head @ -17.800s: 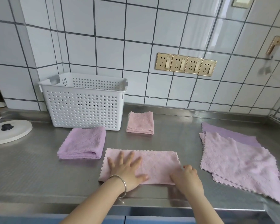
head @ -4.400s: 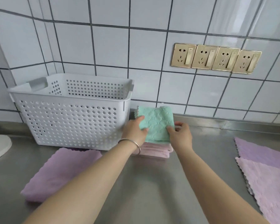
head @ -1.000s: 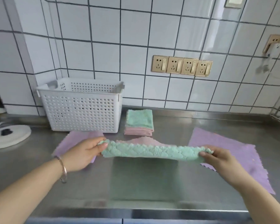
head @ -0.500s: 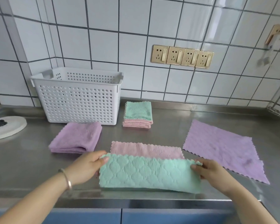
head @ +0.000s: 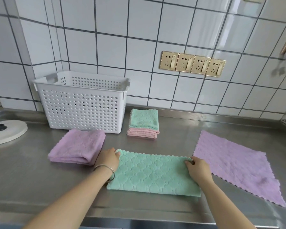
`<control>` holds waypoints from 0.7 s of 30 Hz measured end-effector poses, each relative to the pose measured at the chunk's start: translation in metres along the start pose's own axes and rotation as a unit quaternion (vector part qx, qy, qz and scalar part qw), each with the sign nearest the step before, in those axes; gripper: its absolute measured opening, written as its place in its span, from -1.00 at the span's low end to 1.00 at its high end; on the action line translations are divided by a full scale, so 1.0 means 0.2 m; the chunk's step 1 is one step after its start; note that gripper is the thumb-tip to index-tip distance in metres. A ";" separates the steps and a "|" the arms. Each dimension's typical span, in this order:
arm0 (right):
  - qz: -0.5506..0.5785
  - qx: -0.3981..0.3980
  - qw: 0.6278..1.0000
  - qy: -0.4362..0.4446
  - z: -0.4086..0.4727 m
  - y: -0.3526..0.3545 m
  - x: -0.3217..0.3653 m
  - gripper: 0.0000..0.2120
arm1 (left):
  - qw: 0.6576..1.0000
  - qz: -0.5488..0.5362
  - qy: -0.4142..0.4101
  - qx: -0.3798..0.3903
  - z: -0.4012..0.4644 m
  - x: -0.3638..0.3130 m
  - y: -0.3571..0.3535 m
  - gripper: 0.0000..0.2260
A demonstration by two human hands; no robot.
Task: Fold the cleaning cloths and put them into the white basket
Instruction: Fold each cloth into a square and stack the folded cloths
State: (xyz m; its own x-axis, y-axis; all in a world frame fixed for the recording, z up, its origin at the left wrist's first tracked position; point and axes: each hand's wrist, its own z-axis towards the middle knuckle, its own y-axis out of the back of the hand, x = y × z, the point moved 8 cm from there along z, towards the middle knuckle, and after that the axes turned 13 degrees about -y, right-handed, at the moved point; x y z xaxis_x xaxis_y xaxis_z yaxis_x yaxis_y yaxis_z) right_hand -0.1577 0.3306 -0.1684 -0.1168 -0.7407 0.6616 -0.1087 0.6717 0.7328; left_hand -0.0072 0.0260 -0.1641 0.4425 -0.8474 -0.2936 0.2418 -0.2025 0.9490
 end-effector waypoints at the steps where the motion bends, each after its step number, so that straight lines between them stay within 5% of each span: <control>1: -0.006 -0.008 1.000 0.001 0.00 0.00 0.00 -0.77 | 1.000 0.005 -0.001 0.002 0.01 0.00 -0.01 -0.67; 7: -0.046 -0.034 0.998 0.002 0.00 -0.01 0.00 -0.87 | 1.000 0.017 0.000 -0.006 0.03 0.01 -0.04 -0.68; 13: -0.079 -0.047 0.995 -0.026 -0.04 -0.02 0.02 -0.72 | 1.000 -0.002 -0.004 -0.007 0.01 -0.06 -0.02 -0.70; 18: -0.072 -0.105 0.992 0.014 -0.15 0.06 0.06 -0.52 | 0.979 0.080 -0.166 -0.083 -0.10 -0.38 0.12 -0.48; 21: -0.096 -0.089 0.991 -0.009 -0.26 0.04 0.00 -0.49 | 0.966 0.063 -0.246 0.045 -0.15 -0.54 -0.03 -0.45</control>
State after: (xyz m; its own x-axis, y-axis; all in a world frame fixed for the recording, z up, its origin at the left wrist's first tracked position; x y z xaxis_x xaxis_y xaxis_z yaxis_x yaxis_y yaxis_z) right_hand -0.1067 0.3349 -0.1538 -0.1280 -0.8536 0.5050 0.0456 0.5036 0.8628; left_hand -0.0309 0.1332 -0.1418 -0.0063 -0.9943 -0.1064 0.1264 -0.1064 0.9863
